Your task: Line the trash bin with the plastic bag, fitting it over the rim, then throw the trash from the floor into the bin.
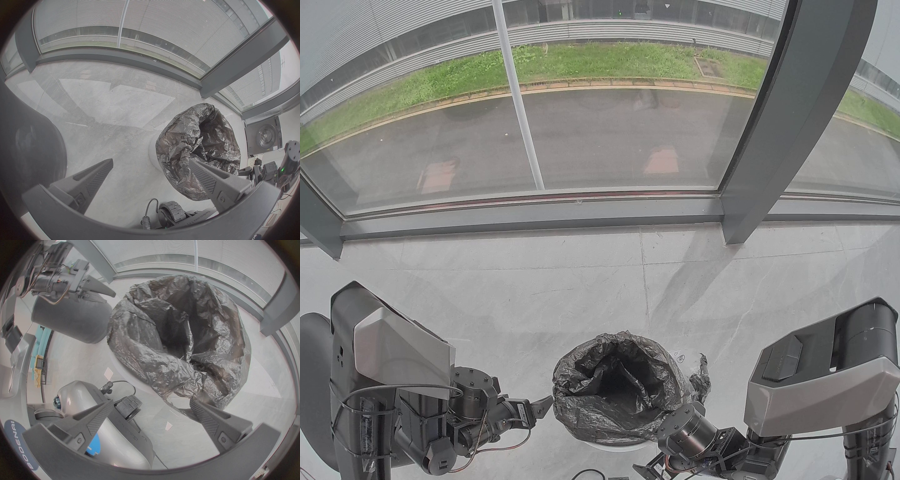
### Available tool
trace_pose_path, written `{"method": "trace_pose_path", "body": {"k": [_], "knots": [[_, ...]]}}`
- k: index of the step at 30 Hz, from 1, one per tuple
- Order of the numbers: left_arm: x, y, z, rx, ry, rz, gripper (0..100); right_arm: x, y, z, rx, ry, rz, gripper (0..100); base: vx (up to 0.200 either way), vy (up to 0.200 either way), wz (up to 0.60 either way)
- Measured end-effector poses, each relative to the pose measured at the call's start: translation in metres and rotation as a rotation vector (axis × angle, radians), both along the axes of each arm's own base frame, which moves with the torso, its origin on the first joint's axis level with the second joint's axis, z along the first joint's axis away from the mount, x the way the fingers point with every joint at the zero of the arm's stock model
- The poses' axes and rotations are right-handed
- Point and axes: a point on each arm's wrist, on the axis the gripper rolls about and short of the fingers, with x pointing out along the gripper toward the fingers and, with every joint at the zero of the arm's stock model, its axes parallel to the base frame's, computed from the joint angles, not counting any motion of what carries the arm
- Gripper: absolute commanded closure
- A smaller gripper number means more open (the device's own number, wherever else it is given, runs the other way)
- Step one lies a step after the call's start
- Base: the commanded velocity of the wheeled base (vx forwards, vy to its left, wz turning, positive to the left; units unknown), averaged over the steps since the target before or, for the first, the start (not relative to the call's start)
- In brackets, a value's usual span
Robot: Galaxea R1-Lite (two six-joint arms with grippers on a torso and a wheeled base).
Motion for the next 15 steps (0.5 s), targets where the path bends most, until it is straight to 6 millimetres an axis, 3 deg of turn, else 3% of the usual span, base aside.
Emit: {"method": "trace_pose_path", "body": {"k": [15], "knots": [[-0.0005, 0.0, -0.0001, 0.0, 0.002, -0.001, 0, 0.0071, 0.003, -0.0074, 0.006, 0.004, -0.05, 0, 0.0, 0.0, 0.0]]}}
